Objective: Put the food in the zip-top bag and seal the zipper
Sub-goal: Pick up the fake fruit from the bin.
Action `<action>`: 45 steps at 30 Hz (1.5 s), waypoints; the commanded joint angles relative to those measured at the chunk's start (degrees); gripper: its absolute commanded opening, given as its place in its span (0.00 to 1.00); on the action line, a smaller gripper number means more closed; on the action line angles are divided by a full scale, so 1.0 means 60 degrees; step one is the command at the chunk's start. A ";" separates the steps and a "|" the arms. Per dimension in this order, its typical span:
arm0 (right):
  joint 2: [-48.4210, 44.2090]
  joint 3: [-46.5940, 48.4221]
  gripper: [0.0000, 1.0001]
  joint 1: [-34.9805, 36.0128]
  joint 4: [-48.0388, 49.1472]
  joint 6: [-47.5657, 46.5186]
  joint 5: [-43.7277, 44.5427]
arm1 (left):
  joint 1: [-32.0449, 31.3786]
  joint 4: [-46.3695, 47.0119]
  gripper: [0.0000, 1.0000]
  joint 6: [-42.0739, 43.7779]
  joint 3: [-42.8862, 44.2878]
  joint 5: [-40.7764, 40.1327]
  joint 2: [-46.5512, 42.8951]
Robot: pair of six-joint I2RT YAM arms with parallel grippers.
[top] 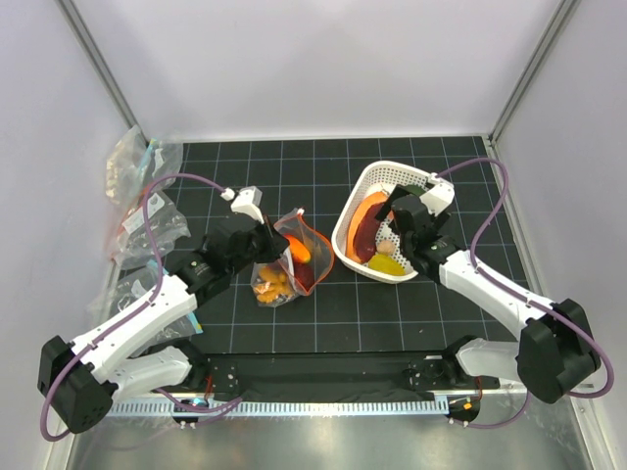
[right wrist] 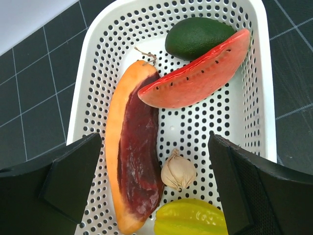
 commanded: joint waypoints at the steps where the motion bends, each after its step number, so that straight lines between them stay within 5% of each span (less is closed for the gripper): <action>1: -0.0208 0.0181 0.98 -0.0035 0.0644 0.0156 0.0368 | 0.0018 0.0406 0.01 0.0031 0.0380 0.0090 0.0039; 8: 0.1255 0.1130 0.96 -0.0910 0.1247 0.0666 0.0486 | 0.0018 0.0406 0.01 0.0075 0.0410 0.0075 0.0127; 15: 0.3613 0.2827 0.78 -0.2230 0.2447 0.0551 -0.2150 | 0.0018 0.0406 0.01 0.0075 0.0439 0.0075 0.0259; 25: 0.6266 0.4721 0.80 -0.2817 0.1701 0.0887 -0.2123 | 0.0018 0.0377 0.01 0.0090 0.0424 0.0148 0.0025; 45: 0.4422 0.2612 0.84 -0.2906 0.1993 0.1722 -0.0878 | 0.0003 0.0406 0.01 0.0090 0.0424 0.0104 0.0215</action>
